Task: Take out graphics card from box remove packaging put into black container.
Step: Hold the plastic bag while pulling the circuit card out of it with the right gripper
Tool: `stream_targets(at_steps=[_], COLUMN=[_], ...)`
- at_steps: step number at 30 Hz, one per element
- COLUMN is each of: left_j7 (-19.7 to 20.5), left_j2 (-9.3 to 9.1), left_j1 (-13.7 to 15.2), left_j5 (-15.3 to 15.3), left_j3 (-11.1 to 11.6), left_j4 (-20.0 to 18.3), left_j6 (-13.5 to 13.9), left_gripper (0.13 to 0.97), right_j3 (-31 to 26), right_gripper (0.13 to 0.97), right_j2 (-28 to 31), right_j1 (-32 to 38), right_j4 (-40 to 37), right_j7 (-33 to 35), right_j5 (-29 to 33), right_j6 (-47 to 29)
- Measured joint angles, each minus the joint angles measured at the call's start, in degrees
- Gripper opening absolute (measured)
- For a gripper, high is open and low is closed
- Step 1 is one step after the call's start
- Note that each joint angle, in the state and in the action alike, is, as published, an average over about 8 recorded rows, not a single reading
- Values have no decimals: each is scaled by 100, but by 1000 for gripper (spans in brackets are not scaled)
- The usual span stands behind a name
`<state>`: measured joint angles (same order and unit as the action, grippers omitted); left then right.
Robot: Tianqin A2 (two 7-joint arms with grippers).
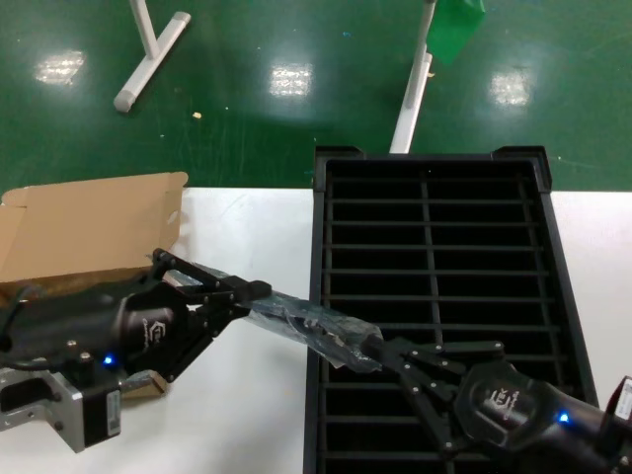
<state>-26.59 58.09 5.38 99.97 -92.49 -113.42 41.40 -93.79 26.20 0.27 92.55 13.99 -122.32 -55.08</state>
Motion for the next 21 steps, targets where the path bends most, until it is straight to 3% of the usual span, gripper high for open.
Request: stream_targets(at_steps=[12, 21], left_j7=[-469, -803], left_j2=[-160, -300], left_j1=[-372, -355], left_j5=[368, 478], left_j3=[286, 310], left_j4=[-32, 9], left_j6=[148, 273], left_gripper=[142, 142], right_j3=[-172, -214], right_gripper=[147, 147], right_j2=[33, 36], right_j1=[6, -82], right_j4=[-6, 61], right_j7=[-257, -283], right_j5=[84, 157], right_j6=[137, 259])
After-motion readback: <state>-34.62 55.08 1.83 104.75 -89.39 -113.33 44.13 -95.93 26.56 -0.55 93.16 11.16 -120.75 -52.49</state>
